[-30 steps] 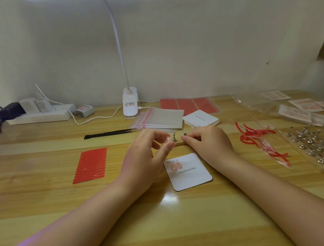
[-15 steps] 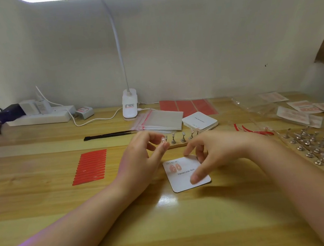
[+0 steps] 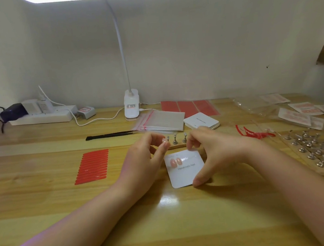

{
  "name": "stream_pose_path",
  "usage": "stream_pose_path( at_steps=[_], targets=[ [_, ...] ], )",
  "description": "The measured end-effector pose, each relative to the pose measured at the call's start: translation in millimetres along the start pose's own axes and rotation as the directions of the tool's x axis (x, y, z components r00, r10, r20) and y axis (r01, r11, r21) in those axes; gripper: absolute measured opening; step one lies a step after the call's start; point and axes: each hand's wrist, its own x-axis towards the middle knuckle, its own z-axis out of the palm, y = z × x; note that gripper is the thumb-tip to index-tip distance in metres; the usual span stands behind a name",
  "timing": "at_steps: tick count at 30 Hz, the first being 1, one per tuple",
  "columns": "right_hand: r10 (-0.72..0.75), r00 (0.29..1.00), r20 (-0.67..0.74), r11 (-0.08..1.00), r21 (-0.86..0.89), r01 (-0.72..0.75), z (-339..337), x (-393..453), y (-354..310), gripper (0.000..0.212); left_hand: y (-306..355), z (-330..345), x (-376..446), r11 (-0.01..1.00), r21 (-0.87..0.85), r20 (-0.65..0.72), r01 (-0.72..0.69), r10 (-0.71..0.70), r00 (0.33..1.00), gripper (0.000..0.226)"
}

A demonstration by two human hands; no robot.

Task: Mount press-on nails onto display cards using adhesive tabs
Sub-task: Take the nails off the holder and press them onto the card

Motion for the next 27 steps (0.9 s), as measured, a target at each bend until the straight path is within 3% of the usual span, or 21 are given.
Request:
stream_pose_path(
  at_steps=[3, 6, 9, 12, 15, 17, 18, 21, 27],
  targets=[
    [-0.053, 0.991, -0.120, 0.998, 0.028, 0.056, -1, -3, -5, 0.077, 0, -1, 2, 0.997, -0.044, -0.020, 0.056, -0.057, 0.998, 0.009],
    [-0.090, 0.964, -0.249, 0.992, 0.064, 0.109, 1, -4, -12, 0.079, 4, -2, 4, 0.970, -0.208, -0.044, 0.125, -0.137, 0.990, 0.011],
    [-0.132, 0.907, -0.400, 0.979, 0.088, 0.181, 4, -4, -22, 0.102, 8, -8, 9, 0.922, -0.373, -0.095, 0.101, -0.146, 0.985, 0.012],
    [-0.034, 0.885, -0.464, 0.885, 0.398, 0.242, 3, -6, -33, 0.112, 12, -20, 17, 0.875, -0.485, -0.170, 0.006, -0.100, 0.980, 0.013],
    [0.034, 0.930, -0.365, 0.636, 0.726, 0.262, -1, -8, -38, 0.064, 16, -31, 22, 0.853, -0.514, -0.206, -0.092, -0.018, 0.978, 0.014],
    [0.010, 0.935, -0.356, 0.524, 0.798, 0.298, -3, -9, -41, 0.025, 20, -35, 23, 0.855, -0.499, -0.213, -0.143, 0.039, 0.976, 0.016],
    [0.017, 0.931, -0.364, 0.475, 0.823, 0.313, -3, -10, -42, 0.016, 22, -35, 23, 0.854, -0.493, -0.213, -0.166, 0.067, 0.975, 0.017],
    [0.044, 0.923, -0.381, 0.398, 0.855, 0.334, -7, -13, -45, 0.012, 28, -37, 23, 0.852, -0.476, -0.224, -0.219, 0.123, 0.967, 0.019],
    [0.050, 0.923, -0.382, 0.410, 0.850, 0.329, -9, -18, -51, 0.009, 36, -39, 20, 0.862, -0.447, -0.227, -0.239, 0.149, 0.962, 0.020]
  ],
)
